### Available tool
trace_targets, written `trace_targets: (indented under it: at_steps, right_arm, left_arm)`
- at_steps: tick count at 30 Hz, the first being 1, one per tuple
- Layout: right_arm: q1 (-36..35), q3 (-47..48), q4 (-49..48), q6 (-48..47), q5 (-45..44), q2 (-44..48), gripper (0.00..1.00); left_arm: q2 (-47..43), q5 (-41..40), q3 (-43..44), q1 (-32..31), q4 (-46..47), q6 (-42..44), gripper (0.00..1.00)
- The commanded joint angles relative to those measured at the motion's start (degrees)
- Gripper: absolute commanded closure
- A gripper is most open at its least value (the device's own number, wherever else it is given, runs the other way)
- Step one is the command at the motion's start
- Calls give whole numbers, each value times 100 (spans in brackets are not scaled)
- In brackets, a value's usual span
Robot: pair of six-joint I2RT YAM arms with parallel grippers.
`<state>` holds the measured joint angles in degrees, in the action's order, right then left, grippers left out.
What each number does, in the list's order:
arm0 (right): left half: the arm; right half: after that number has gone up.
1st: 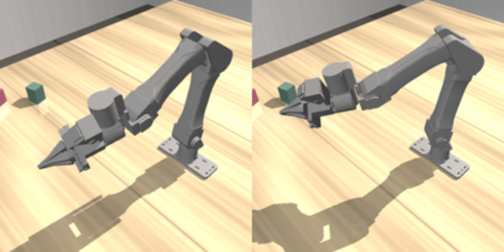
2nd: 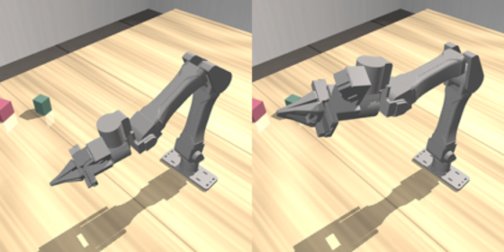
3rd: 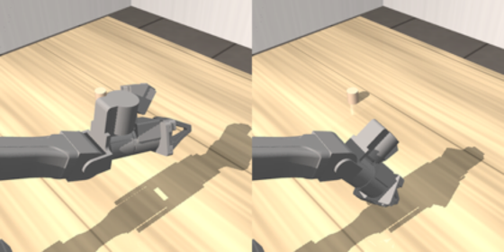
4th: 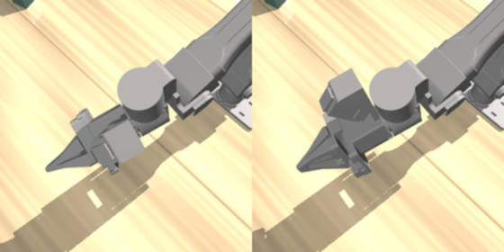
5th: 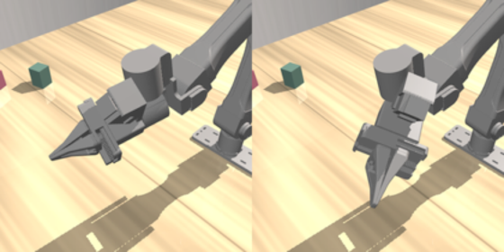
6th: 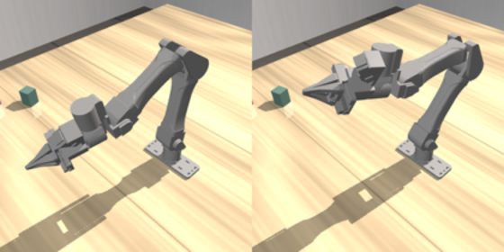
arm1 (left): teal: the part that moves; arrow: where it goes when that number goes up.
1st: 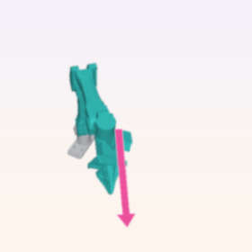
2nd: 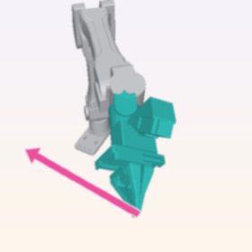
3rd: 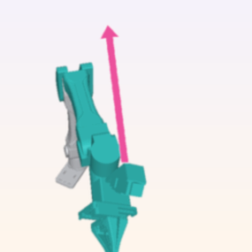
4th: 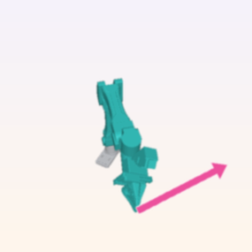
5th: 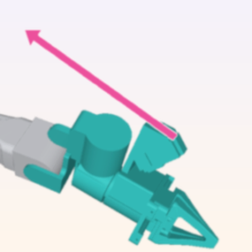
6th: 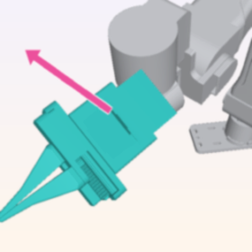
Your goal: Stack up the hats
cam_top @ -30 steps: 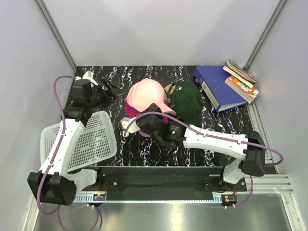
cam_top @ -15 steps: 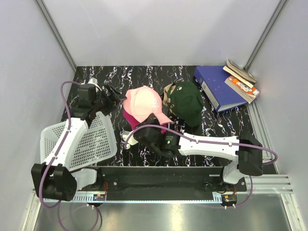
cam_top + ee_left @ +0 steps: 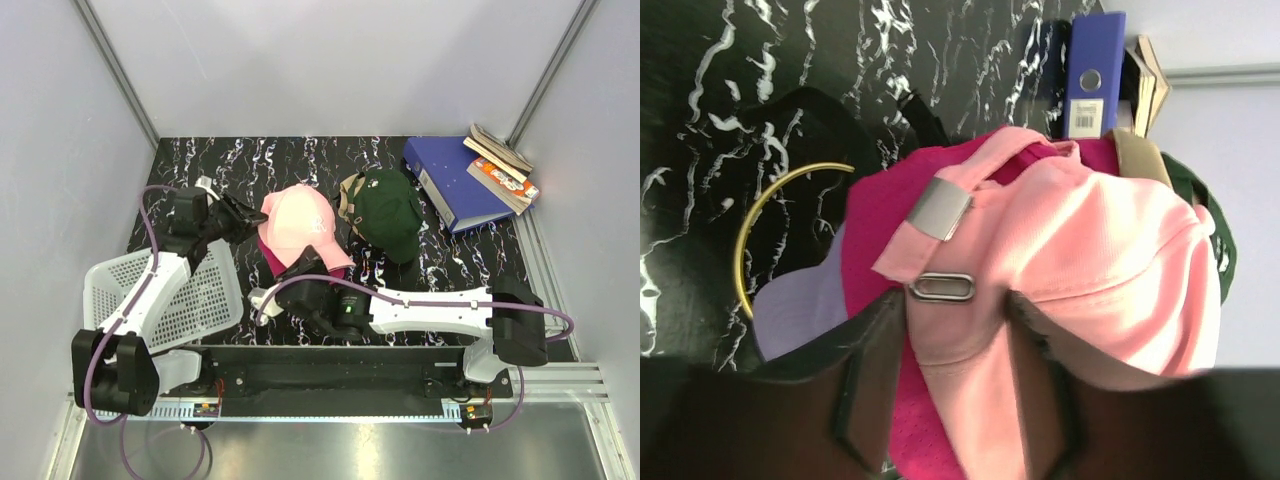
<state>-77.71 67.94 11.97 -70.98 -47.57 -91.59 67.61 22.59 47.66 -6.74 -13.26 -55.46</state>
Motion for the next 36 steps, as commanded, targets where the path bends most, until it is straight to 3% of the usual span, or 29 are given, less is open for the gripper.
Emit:
trace_targets:
  at_steps: [1,2,5,6,9,15,21,30,34,36]
  right_arm:
    - [-332,-53,25,-127,363,45,74]
    - [-376,-44,16,-100,371,62,75]
    - [-446,-27,16,-57,389,45,73]
    - [-455,-27,25,-39,424,45,69]
    - [-464,-27,34,67,555,45,68]
    - [-508,-27,174,383,1003,71,67]
    - [-508,17,166,787,1031,97,56]
    - [-508,-149,25,1604,1390,949,8]
    - [-499,-422,16,2489,1654,1843,0]
    - [-491,-466,16,2842,1716,2135,0]
  left_arm:
    - [-38,114,-187,-187,438,-167,61]
    - [-29,88,-239,-248,447,-184,72]
    - [-3,-52,-309,-310,447,-184,87]
    - [6,-105,-327,-319,455,-184,91]
    - [59,-210,-371,-336,464,-123,100]
    - [156,-474,-555,-336,386,44,100]
    - [156,-519,-556,-345,368,185,100]
    - [270,-686,-178,-345,77,501,100]
    - [340,-668,-46,-345,-1,615,94]
    - [305,-729,76,-337,-167,677,82]
